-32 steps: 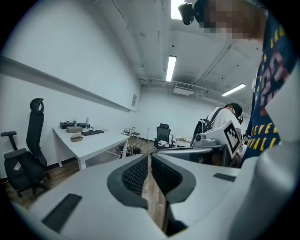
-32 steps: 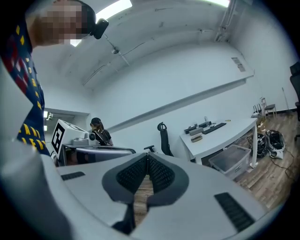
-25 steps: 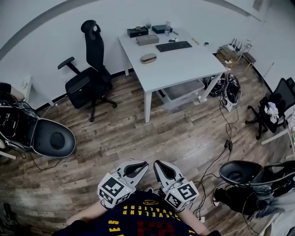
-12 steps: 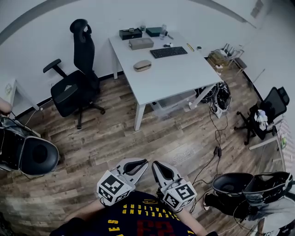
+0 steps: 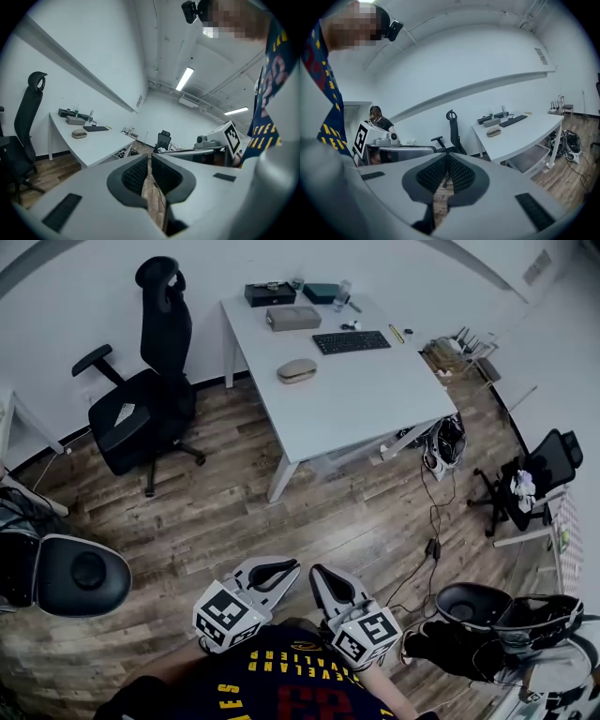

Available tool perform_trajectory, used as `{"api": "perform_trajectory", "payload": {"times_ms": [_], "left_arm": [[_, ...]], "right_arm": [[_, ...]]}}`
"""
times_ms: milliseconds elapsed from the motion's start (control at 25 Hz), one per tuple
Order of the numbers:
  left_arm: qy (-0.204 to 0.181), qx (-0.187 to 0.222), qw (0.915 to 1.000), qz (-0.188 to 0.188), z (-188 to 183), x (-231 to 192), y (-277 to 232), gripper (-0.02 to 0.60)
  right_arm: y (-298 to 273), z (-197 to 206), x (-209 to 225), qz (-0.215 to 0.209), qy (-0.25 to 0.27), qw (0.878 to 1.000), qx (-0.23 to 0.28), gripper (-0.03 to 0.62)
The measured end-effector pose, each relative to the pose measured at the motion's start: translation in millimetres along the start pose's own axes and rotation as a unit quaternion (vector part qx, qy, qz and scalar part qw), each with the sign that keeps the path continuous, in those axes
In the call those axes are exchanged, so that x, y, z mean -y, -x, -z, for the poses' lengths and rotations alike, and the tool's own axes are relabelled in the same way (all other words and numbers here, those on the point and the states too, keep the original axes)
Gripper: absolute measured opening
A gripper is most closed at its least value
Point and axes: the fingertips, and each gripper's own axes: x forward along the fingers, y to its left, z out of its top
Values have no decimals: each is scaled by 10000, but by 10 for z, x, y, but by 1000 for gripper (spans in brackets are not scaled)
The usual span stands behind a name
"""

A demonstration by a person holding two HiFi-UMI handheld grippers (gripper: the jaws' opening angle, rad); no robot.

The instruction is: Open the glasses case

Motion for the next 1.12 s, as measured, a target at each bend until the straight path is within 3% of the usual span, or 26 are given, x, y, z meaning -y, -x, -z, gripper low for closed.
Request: {"api": "perform_trajectory", "payload": {"times_ms": [240,520,800,1120], "left_arm": [[142,-57,9999,-31,12,-223,-22,35],[180,-113,9993,-296,0,-524,-223,35],[54,30,9963,-854,-358,-923,-576,35],[-122,-31,9946,-1032,-645,-1075,-1298,35]], "right_arm": [[-180,9,108,33,-190,9997,-115,21],[-542,-9,304,-364,-229,9988,-224,21],[-918,-428,743,-809,-146,9965,-132,21],[-1110,-787,1414,-1112,-201,9936,-74,21]]}}
